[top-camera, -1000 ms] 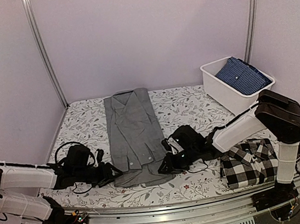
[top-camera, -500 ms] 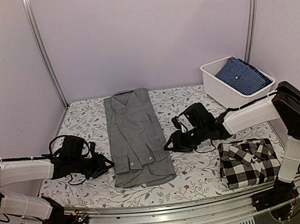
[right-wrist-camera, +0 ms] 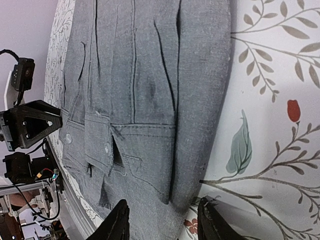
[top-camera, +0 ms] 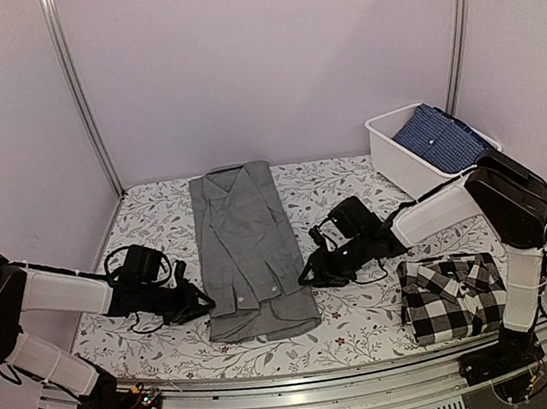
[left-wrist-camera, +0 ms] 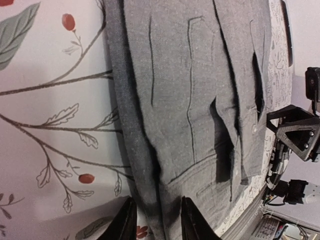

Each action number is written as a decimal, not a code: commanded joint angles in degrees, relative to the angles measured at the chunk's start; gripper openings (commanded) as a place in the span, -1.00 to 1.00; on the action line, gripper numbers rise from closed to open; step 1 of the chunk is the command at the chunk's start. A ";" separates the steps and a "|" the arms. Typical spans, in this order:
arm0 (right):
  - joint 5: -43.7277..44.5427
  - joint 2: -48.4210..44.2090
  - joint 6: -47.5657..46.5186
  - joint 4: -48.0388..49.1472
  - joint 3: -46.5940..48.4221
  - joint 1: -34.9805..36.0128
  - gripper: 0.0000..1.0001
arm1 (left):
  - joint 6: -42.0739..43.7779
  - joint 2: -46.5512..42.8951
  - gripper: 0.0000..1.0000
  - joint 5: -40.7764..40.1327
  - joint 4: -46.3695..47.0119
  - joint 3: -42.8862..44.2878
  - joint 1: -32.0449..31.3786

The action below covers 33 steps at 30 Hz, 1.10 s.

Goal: Fold and stack the long sleeve shirts
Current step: Move the rectangle-folded shirt to the center of the board.

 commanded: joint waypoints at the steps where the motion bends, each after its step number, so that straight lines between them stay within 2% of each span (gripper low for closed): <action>1: -2.06 2.51 0.04 -1.07 1.58 0.20 -0.09 | 0.19 0.83 -0.45 2.11 1.29 -0.51 0.41; 9: 0.28 1.88 2.77 0.01 -0.60 0.97 -0.15 | -1.71 -1.99 -0.46 3.05 0.23 -3.00 -0.63; 17: 1.30 4.20 5.19 2.53 0.08 0.91 -0.30 | -3.91 -0.26 -0.48 3.26 2.83 -3.73 -2.95; 21: 1.27 4.72 5.23 2.63 1.21 0.90 -0.39 | -4.75 0.06 -0.61 3.38 4.04 -4.10 -3.00; 23: 0.73 5.18 5.04 2.67 1.78 0.90 -0.49 | -4.94 0.09 -0.78 3.79 4.27 -3.85 -3.01; 26: 0.21 4.93 4.75 2.71 1.61 1.04 -0.71 | -4.87 -0.76 -0.92 4.54 3.84 -3.42 -3.26; 30: -0.21 3.18 4.65 2.15 -0.17 1.45 -0.99 | -3.70 -2.63 -1.00 4.77 0.58 -2.61 -4.17; 33: -0.33 0.30 4.73 1.63 -2.74 2.04 -1.00 | -4.05 -5.48 -1.00 4.85 -1.95 -3.00 -5.71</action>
